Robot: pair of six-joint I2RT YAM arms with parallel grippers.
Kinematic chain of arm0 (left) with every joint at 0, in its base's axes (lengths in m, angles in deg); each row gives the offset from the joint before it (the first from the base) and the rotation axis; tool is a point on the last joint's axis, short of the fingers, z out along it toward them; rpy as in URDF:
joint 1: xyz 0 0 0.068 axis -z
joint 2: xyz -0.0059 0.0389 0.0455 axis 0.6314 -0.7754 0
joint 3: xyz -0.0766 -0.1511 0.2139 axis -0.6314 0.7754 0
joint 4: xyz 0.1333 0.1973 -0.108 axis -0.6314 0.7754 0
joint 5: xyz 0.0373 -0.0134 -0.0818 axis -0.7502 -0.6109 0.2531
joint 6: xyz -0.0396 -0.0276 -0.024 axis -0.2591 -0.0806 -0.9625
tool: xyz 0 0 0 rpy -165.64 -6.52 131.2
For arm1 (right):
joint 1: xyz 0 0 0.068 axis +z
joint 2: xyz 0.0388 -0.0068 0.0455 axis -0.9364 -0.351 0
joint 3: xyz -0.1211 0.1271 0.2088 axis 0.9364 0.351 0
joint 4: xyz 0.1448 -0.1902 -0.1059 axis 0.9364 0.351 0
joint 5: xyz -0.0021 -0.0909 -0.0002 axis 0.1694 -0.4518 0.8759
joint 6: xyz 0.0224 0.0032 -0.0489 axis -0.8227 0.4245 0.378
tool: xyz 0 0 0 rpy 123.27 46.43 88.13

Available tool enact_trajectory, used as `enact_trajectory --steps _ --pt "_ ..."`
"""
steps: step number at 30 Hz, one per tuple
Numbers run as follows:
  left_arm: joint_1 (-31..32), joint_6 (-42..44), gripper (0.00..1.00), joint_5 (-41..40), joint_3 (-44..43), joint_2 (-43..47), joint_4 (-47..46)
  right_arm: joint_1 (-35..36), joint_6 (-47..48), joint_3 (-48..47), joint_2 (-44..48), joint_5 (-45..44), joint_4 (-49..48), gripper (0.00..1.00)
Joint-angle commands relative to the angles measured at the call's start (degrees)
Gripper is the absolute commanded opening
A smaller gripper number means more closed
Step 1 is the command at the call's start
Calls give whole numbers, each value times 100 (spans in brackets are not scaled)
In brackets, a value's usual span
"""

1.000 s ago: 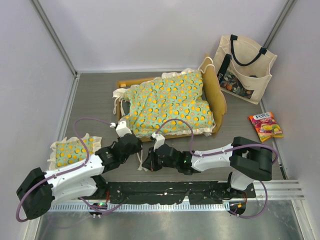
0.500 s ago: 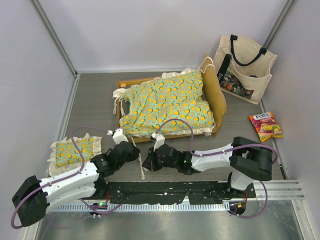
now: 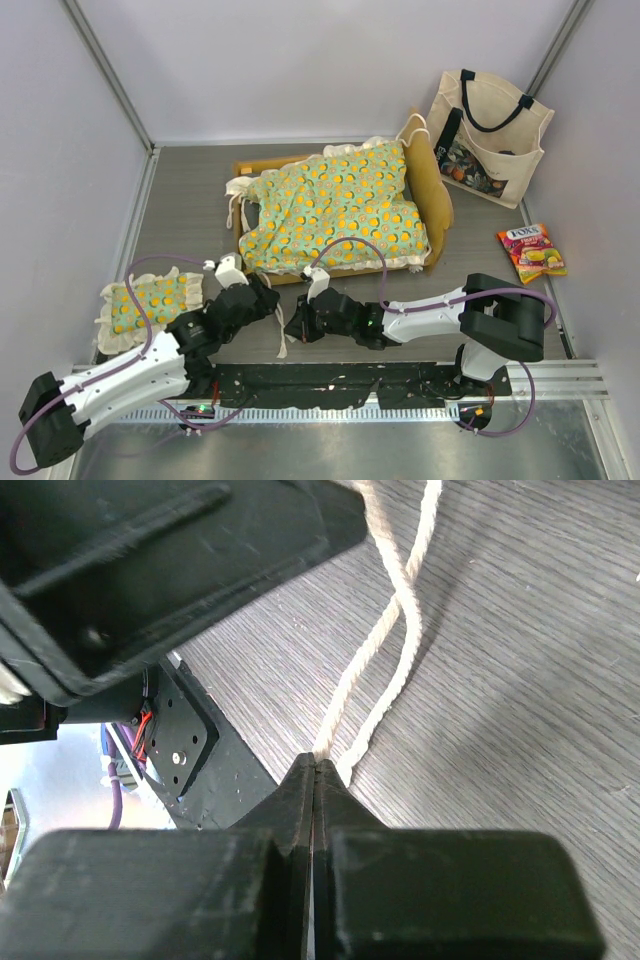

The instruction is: Set up the pet bed

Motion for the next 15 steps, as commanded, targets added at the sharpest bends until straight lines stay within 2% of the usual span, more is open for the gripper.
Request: enact_trajectory --steps 1,7,15 --pt "24 95 45 -412 -259 316 308 -24 68 -135 56 -38 -150 1" --pt "33 95 48 -544 -302 194 10 -24 68 -144 38 -21 -159 1" --pt "24 156 43 -693 -566 -624 -157 -16 112 -153 100 -47 -106 1"
